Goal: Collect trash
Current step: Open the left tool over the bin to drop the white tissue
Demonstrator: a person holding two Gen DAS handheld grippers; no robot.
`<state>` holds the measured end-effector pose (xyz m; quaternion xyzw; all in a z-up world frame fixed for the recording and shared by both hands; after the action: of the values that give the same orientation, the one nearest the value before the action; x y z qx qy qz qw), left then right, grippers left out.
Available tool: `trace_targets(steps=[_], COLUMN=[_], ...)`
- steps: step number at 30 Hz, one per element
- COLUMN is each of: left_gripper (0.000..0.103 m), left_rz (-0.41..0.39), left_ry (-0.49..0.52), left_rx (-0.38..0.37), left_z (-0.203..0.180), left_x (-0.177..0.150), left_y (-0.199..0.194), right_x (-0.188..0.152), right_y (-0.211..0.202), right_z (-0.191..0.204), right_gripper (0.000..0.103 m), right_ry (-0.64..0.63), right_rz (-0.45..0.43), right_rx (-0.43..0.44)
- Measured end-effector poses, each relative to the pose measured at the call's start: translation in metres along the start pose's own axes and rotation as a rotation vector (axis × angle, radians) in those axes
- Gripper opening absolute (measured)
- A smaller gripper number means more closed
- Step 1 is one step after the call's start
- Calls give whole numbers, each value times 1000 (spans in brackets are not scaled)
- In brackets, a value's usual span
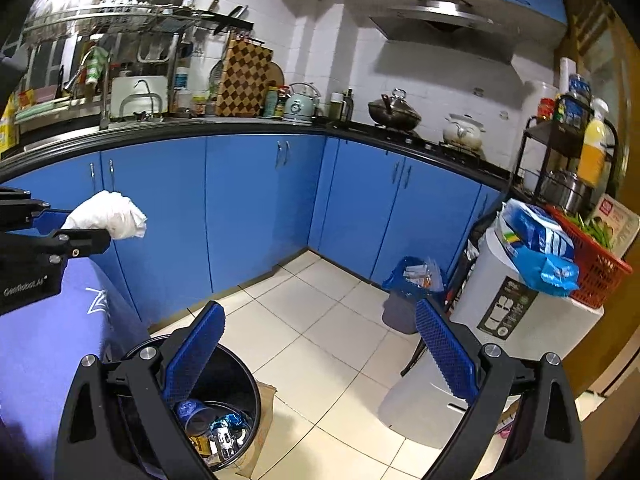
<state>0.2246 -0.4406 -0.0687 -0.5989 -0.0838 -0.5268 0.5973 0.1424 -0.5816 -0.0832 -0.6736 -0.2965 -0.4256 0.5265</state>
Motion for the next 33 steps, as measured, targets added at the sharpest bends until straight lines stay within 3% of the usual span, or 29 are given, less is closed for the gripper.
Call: trace_targets(steps=[19,20,22,23,26,28,33], left_gripper=[29,35,62,80,88,99,100], left_rz=[30,33,28,5,-30,-29,-12], left_ry=[25,23,13,1,2,4,0], left_rx=[-16,-15,-7,-1,4,4,14], left_z=[-23,-22,-20,-17,-16,-16,-13], left_x=[10,9,10,13,18,18,17], left_y=[22,23,23,21,14,13,15], right_x=[-13,-13,-15,-15,-16,-16,-16], right_y=[10,10,10,10,10,10,8], right_z=[-20,-21,-23,-23,-25,-26,-25], right_gripper=[94,94,94,94,94,94,94], right_ry=[41,43,49,50,53,61,63], right_rz=[14,14,17,17,17,18,14], right_rx=[-8,-8,-7,-8,-11,-10,-7])
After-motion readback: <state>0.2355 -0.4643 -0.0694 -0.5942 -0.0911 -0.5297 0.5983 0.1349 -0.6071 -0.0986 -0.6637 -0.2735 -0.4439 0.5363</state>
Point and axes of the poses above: each gripper's, at about its wrist camera, not at the fingertips, and y roughly the way its jaws point, z to its left, x to its top, the point moved 10 cm from there along y, roughly the way its jaws point, and after that the axes turned 7 degrees about x, right-handed, at the moved point
